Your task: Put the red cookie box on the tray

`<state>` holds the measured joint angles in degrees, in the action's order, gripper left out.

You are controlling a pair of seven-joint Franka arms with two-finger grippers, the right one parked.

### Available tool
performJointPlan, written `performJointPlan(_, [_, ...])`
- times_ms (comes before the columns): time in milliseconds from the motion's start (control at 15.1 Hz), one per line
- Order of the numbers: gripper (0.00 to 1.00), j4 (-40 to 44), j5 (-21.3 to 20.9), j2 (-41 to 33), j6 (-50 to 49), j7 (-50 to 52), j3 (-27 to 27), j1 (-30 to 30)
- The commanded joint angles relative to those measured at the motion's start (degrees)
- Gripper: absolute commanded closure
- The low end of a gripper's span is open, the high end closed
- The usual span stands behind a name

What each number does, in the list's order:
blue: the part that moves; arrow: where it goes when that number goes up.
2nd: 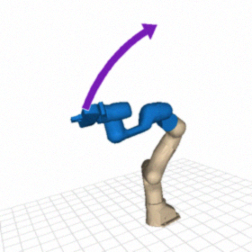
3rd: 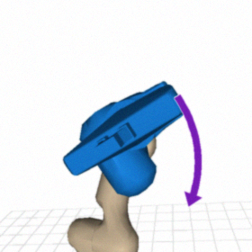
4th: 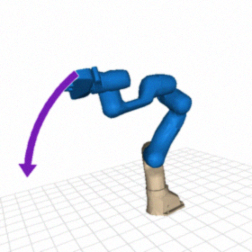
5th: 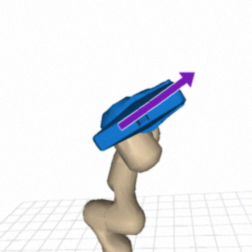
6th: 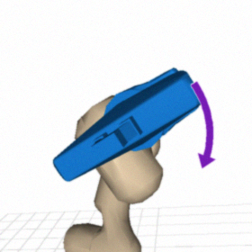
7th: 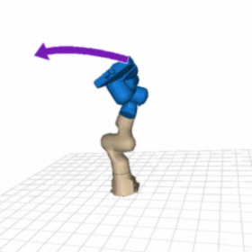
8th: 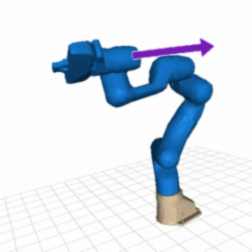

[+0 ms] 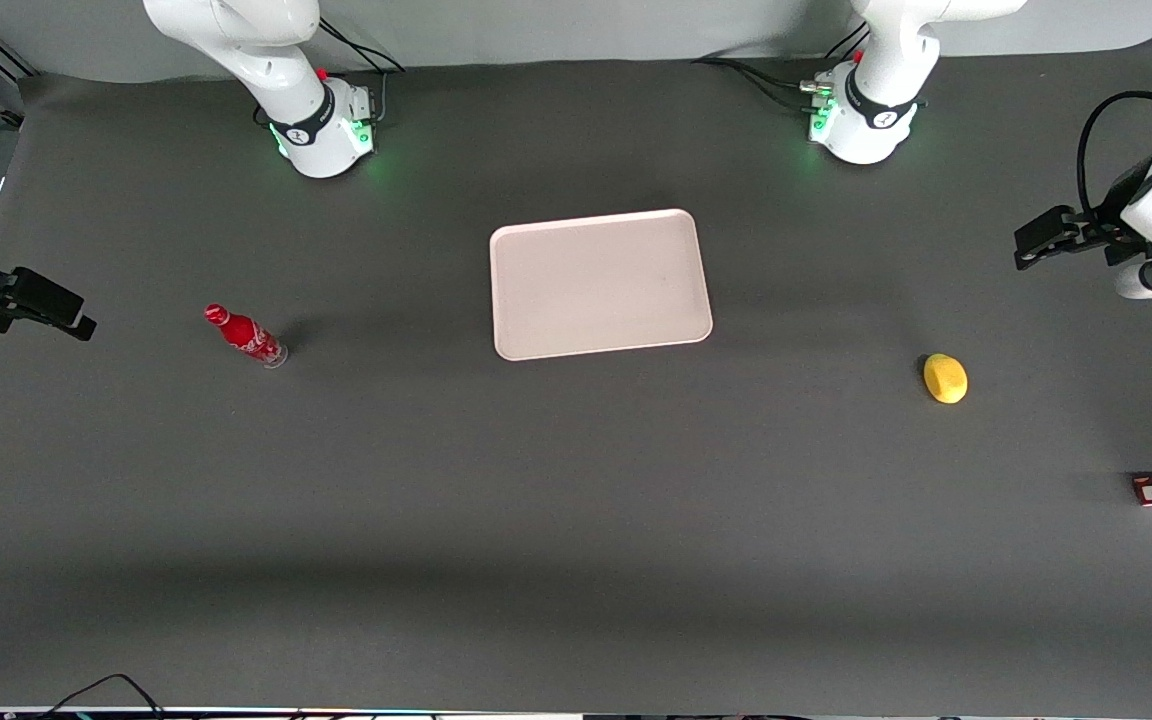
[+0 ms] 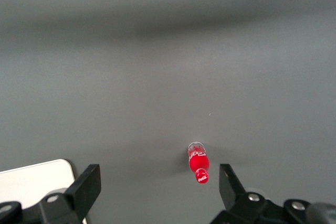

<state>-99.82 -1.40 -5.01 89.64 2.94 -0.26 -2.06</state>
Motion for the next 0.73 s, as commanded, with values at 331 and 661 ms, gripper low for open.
performJointPlan(331, [0.0, 2.0, -0.4, 1.6, -0.5, -0.6, -1.1, -0.1])
performJointPlan(661, [0.0, 2.1, -0.4, 1.6, -0.5, 0.0, -1.1, -0.2])
